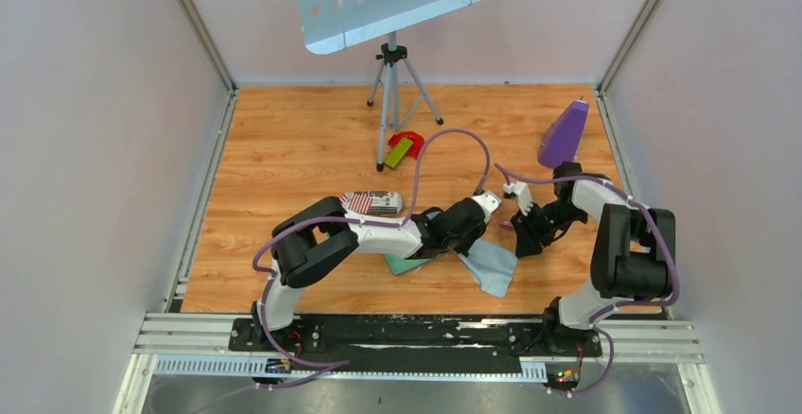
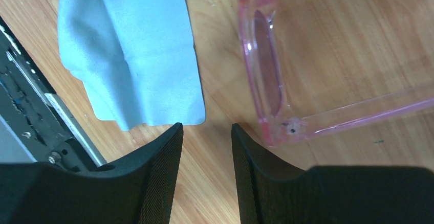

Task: Organize the sunglasses
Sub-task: Fold the glasses cleaning cloth at the center of the board.

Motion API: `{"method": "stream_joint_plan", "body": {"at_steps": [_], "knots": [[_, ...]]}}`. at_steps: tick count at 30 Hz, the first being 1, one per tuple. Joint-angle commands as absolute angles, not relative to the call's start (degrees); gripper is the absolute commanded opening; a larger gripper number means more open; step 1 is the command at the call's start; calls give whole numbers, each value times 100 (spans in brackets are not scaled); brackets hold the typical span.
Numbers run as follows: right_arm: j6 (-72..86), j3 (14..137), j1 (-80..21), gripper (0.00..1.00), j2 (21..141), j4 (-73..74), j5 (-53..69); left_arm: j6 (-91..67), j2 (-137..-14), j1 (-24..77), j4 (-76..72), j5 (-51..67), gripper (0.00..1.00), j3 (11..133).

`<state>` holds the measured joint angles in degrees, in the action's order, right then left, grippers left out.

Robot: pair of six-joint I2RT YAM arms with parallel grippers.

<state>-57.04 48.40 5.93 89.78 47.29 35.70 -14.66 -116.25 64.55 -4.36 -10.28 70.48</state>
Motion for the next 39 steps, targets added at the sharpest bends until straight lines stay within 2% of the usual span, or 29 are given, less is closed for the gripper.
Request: {"method": "stream_joint_plan", "body": {"at_steps": [1, 18, 28, 39], "knots": [[-6133, 4394, 492, 45, 8744, 4575, 3588, -1909, -11550, 6435, -1060, -621, 0, 6593], [-6675, 3748, 441, 46, 8081, 4020, 3745, -2416, -11577, 6264, -1511, -370, 0, 6287], [-6251, 2989, -491, 42, 7455, 3190, 2839, -2610, -11636, 6223, -1608, -256, 0, 6244], [-6118, 2919, -527, 38, 7321, 3261, 2549, -2571, -11599, 6195, -1569, -272, 0, 6242]]}}
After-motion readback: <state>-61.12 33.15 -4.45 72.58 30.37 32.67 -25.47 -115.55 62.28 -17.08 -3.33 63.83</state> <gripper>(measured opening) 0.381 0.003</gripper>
